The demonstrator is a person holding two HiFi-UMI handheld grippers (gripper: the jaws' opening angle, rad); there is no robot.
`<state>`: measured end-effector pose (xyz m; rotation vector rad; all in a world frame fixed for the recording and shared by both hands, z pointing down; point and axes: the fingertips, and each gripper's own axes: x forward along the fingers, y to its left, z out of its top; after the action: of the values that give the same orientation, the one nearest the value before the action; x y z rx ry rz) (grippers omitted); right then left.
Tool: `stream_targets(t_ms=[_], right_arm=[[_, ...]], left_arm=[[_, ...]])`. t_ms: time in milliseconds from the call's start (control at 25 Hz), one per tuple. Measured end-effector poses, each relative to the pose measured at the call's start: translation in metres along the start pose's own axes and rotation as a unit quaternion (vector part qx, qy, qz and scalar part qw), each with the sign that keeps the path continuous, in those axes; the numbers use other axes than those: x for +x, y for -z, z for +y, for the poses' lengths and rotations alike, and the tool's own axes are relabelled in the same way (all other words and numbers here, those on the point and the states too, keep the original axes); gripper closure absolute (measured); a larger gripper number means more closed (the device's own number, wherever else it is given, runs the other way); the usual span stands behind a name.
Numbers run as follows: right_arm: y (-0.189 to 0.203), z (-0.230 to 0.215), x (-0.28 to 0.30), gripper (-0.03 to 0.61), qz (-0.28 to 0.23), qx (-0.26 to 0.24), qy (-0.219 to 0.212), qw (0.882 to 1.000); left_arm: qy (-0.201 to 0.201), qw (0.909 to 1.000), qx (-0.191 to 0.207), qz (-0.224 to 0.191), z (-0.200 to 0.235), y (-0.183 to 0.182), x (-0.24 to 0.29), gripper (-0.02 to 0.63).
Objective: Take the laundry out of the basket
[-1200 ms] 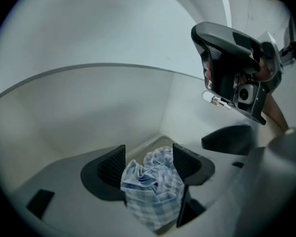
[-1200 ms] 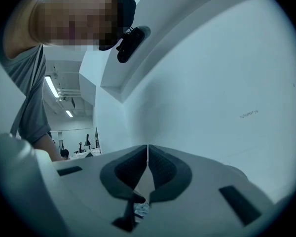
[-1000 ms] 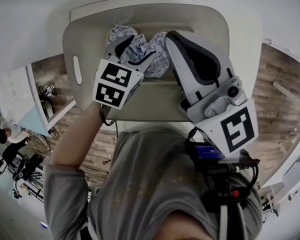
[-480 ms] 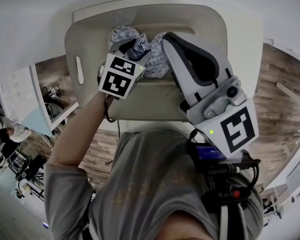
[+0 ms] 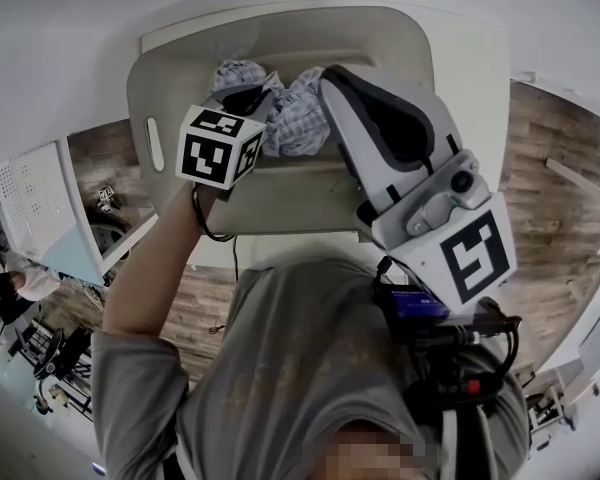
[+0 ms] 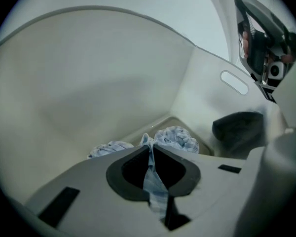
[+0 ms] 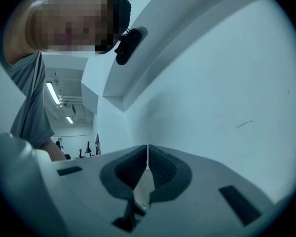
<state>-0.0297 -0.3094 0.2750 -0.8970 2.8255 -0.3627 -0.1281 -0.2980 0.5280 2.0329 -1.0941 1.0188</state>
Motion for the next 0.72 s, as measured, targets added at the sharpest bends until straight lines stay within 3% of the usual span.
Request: stream_targets(t_ms=[400, 560, 720], right_arm=[[-0.034, 0.023, -0.031, 0.565, -0.024, -0.048, 0.026, 0.998], [-0.047, 0.046, -0.045, 0.565, -0.038, -0.068, 0.028, 0.997], [-0.053, 0.070, -0.063, 0.565, -0.049, -0.081, 0.027, 0.995]], left_arm=[[-0.017, 0.9952, 0.027, -0.092, -0.006, -0.042, -0.050, 0.580], [-0.034, 0.9882, 0.031, -0.146, -0.002, -0.064, -0.088, 0.580], [-0.058, 0.9757, 0.048, -0.206, -0.005, -0.088, -0.140, 0.580]])
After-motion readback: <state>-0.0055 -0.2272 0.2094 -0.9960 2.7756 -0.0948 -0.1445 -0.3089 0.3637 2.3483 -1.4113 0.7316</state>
